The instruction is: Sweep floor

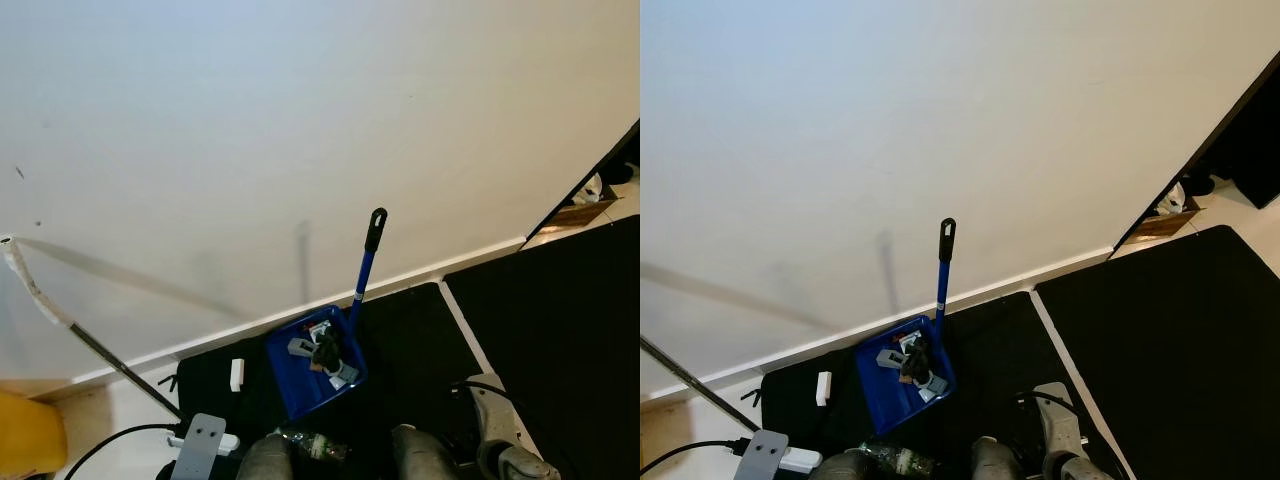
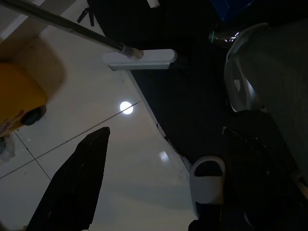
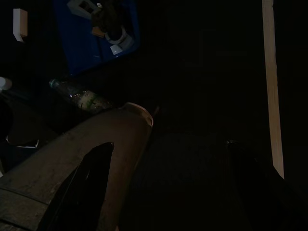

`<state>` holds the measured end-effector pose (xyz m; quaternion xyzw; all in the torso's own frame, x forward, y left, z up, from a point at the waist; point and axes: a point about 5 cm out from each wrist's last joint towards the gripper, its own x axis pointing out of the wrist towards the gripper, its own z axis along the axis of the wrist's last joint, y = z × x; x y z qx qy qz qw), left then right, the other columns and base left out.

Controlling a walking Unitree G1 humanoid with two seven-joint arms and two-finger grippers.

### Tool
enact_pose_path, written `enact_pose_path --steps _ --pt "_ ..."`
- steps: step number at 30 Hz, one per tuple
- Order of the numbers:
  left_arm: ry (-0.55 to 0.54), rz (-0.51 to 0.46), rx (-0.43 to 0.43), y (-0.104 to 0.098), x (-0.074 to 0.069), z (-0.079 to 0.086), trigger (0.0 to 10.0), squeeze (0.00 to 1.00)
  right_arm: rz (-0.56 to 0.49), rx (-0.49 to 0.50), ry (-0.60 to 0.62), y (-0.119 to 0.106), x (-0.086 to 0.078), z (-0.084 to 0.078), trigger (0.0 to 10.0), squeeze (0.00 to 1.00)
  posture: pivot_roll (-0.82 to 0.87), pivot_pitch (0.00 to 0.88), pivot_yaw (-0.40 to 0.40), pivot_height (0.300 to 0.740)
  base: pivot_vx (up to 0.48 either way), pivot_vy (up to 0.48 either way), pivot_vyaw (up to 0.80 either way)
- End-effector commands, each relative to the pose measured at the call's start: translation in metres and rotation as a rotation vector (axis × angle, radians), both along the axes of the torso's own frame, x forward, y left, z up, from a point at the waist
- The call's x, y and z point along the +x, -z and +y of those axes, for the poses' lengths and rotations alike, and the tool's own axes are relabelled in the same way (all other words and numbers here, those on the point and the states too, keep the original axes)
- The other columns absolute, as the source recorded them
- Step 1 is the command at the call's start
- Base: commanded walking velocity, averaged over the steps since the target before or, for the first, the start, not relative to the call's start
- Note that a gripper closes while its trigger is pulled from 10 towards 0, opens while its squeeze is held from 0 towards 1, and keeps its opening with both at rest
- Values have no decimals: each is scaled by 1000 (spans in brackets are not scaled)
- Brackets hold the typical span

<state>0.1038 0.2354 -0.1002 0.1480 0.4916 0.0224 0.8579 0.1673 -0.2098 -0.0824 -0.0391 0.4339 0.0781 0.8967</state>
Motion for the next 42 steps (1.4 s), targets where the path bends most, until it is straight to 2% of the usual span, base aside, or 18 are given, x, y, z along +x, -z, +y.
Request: enact_pose_path --steps 1,42 --pt "9 30 -1 3 -9 -1 10000 0 25 -1 -2 3 -6 0 10000 0 11 128 -24 740 0 0 0" --pt "-11 29 -7 3 -8 -2 10000 0 31 3 6 3 -7 0 10000 0 18 136 -28 740 0 0 0"
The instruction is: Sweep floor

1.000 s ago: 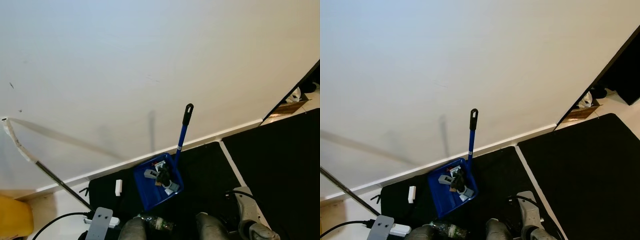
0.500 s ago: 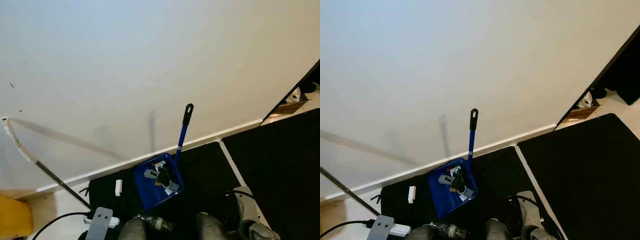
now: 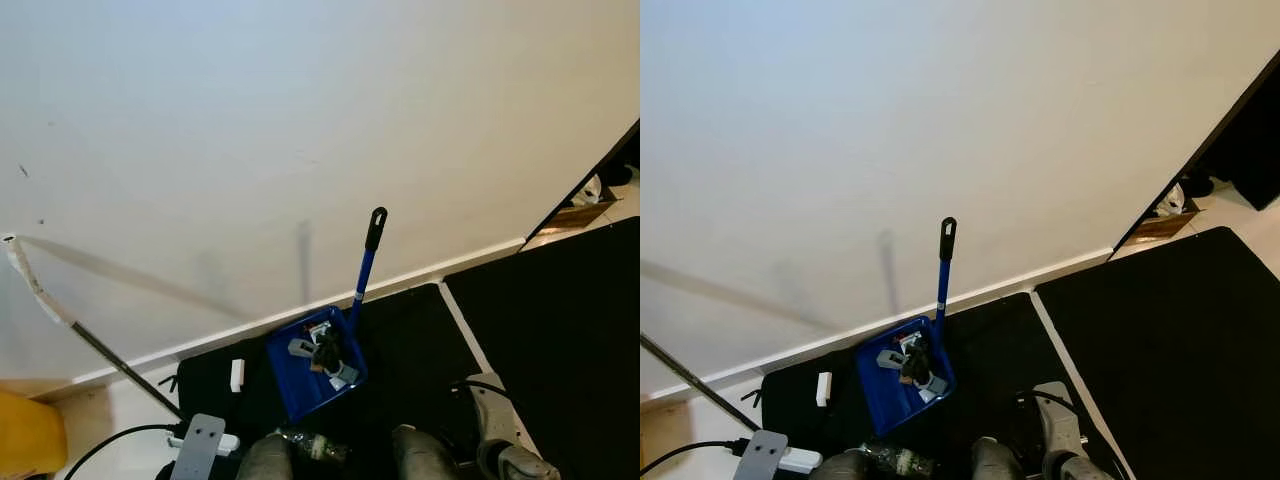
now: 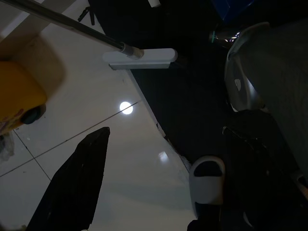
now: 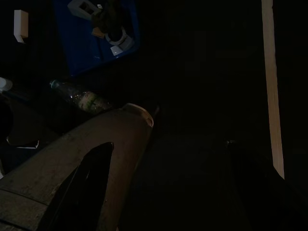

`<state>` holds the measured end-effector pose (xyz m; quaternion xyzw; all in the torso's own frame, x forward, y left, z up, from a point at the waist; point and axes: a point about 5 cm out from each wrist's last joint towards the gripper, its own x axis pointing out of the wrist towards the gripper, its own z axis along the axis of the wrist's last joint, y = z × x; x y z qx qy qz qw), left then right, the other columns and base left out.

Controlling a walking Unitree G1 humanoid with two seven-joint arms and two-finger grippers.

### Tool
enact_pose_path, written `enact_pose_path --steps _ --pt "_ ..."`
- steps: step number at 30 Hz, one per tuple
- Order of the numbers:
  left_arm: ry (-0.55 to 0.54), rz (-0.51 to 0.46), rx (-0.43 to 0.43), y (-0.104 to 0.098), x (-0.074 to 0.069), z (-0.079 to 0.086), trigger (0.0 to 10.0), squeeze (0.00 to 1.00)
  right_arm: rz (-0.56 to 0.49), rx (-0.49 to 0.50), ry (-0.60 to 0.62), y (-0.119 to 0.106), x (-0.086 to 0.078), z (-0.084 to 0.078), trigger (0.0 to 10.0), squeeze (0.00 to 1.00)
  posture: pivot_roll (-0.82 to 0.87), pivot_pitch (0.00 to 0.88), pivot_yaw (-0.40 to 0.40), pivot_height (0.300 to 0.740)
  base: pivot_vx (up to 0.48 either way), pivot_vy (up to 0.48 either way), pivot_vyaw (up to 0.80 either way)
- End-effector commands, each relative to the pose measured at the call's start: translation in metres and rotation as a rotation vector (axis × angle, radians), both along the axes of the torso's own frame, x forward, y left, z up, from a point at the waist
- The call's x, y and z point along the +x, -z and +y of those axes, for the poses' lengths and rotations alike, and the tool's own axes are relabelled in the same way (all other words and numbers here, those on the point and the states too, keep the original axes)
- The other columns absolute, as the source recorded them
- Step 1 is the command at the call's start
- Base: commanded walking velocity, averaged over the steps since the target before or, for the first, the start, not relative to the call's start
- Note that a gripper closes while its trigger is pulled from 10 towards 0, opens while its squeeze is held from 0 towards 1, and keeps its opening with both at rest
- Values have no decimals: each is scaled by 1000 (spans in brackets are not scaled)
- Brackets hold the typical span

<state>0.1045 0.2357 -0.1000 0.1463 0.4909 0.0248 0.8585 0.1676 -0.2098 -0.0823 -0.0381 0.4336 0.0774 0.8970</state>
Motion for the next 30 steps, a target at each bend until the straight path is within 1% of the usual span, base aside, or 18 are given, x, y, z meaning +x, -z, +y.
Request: enact_pose_path --steps 1,30 --pt "-6 32 -7 3 -9 -2 10000 0 32 2 4 4 -7 0 10000 0 18 137 -28 740 0 0 0" --pt "-6 34 -8 3 -10 -2 10000 0 39 -2 7 5 -10 -1 10000 0 15 136 -28 740 0 0 0"
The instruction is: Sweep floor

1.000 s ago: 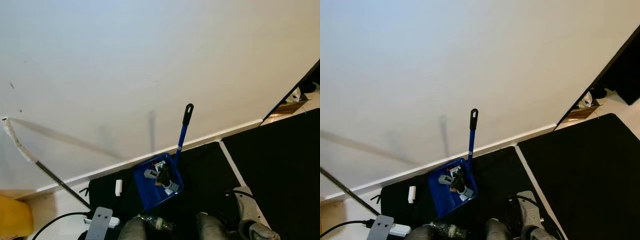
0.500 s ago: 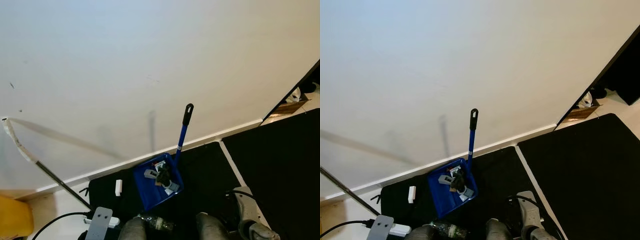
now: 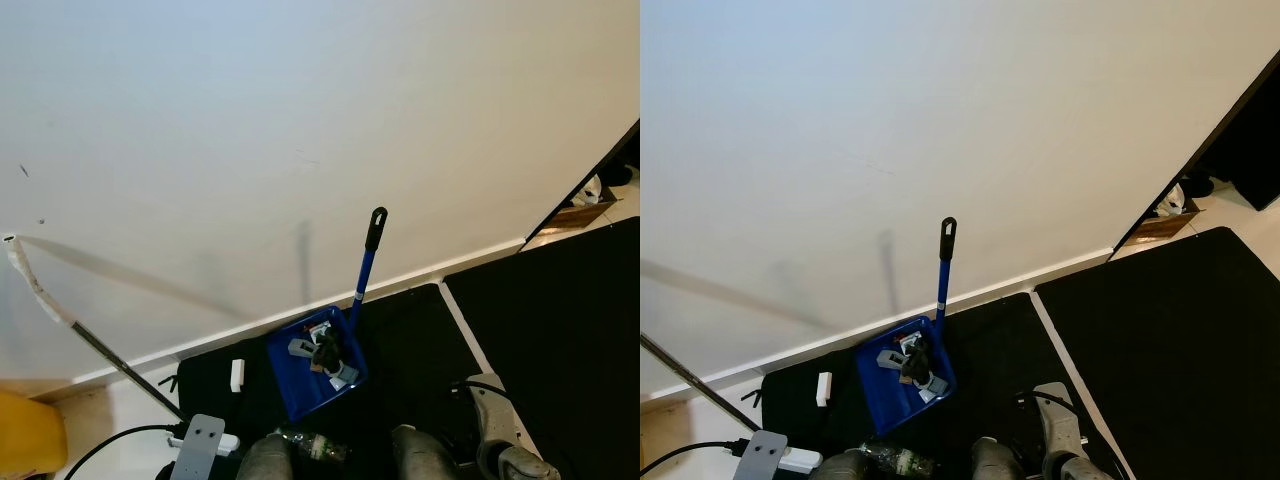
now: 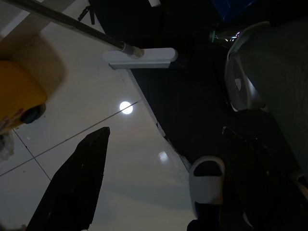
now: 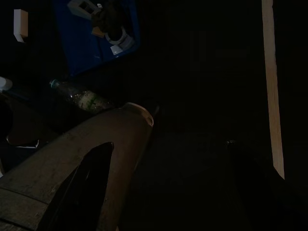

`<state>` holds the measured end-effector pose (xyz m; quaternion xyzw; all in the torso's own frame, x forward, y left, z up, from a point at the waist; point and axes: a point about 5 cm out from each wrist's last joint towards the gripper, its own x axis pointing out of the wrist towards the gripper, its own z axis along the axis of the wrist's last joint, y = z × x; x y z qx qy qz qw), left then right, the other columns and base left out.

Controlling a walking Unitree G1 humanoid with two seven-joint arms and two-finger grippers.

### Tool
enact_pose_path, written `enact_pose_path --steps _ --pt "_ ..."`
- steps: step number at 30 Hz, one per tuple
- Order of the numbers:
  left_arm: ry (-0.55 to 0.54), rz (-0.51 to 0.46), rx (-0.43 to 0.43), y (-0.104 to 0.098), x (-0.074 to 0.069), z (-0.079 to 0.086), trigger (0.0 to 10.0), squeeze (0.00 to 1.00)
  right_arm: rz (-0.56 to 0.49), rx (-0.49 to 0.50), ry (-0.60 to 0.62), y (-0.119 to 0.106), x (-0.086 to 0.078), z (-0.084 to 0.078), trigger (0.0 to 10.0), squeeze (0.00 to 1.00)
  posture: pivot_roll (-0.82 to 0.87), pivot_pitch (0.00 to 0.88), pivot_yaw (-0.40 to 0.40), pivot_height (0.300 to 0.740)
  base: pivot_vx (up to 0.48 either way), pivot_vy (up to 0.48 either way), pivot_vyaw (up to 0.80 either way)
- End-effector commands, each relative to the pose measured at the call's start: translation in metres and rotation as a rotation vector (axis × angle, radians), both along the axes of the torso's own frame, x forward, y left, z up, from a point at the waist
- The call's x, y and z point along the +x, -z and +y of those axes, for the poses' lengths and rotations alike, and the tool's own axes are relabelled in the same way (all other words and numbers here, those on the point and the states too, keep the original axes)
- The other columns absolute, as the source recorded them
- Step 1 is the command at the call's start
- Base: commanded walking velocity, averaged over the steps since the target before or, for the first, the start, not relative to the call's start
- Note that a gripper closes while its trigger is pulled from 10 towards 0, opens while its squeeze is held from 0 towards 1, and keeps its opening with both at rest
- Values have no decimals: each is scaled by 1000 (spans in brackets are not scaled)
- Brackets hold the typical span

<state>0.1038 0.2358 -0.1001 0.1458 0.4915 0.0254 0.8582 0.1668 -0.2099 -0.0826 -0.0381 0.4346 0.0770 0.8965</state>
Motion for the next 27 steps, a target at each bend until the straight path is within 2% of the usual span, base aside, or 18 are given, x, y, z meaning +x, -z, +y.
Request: enact_pose_path --steps 1,27 --pt "-4 33 -8 3 -10 -2 10000 0 37 -1 6 4 -9 -1 10000 0 15 136 -28 740 0 0 0" --pt "-8 32 -9 3 -10 -2 10000 0 33 2 6 4 -8 0 10000 0 16 136 -29 740 0 0 0"
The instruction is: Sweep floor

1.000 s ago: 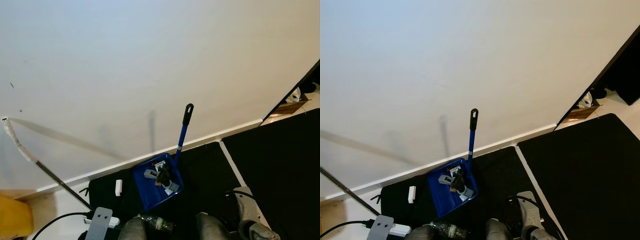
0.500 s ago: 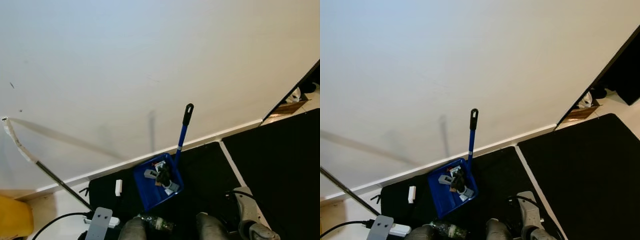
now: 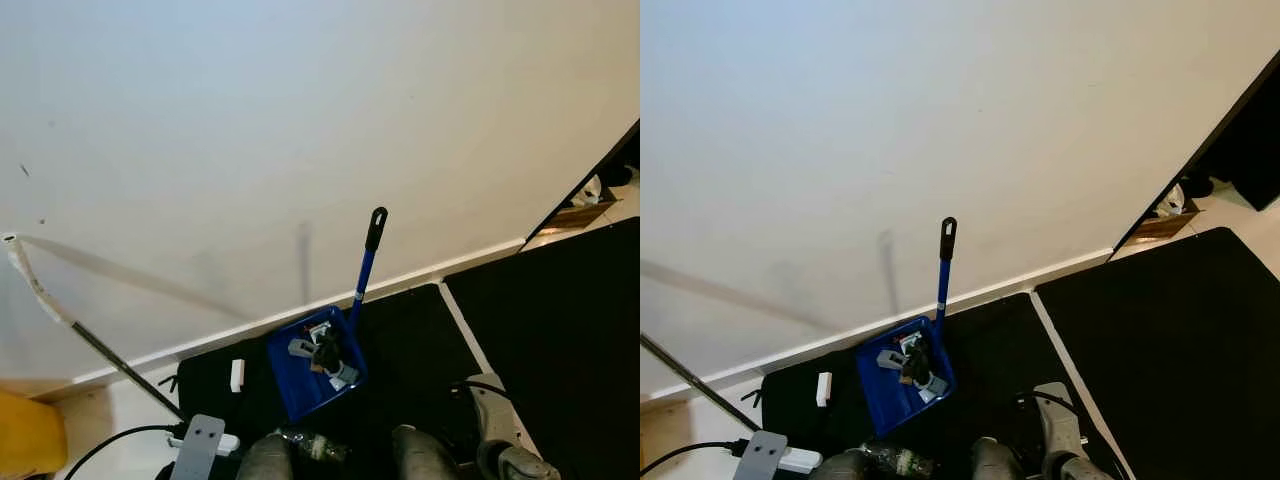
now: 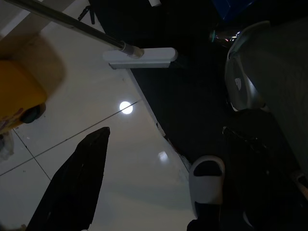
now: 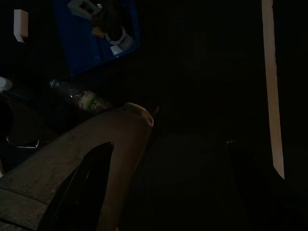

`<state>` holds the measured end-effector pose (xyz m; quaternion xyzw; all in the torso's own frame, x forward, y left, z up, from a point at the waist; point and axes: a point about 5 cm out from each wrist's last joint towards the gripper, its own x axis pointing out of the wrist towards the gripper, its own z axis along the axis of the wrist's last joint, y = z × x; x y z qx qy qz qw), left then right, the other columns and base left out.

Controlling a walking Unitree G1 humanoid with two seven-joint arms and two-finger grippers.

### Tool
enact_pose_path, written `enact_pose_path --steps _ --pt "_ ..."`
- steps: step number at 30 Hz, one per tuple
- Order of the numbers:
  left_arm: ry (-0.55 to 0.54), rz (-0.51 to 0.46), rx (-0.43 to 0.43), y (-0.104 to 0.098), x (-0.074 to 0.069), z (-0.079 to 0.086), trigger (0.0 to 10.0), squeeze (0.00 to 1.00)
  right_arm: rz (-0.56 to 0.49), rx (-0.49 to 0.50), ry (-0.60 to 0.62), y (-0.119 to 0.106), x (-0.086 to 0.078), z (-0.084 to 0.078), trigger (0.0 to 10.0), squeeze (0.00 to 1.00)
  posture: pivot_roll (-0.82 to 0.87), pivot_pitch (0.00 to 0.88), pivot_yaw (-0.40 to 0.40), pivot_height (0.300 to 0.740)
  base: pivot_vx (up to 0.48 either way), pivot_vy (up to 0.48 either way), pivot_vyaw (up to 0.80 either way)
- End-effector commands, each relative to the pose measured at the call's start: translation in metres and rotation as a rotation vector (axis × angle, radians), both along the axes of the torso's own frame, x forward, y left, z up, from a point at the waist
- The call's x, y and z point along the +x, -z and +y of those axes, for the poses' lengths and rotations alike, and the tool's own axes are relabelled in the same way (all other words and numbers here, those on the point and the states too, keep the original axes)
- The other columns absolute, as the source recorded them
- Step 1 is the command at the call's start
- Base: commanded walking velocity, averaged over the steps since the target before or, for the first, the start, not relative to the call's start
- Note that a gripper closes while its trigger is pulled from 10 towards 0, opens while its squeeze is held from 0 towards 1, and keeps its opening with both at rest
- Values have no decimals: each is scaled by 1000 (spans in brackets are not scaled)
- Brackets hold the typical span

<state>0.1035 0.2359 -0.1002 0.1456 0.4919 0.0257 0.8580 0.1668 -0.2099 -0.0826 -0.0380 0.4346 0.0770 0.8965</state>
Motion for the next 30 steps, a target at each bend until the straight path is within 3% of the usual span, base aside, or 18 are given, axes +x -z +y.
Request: enact_pose_path --steps 1,30 --pt "-7 32 -9 3 -9 -2 10000 0 33 2 6 4 -8 0 10000 0 16 136 -29 740 0 0 0" --pt "-4 33 -9 3 -9 -2 10000 0 29 -2 -6 3 -6 0 10000 0 13 130 -30 740 0 0 0"
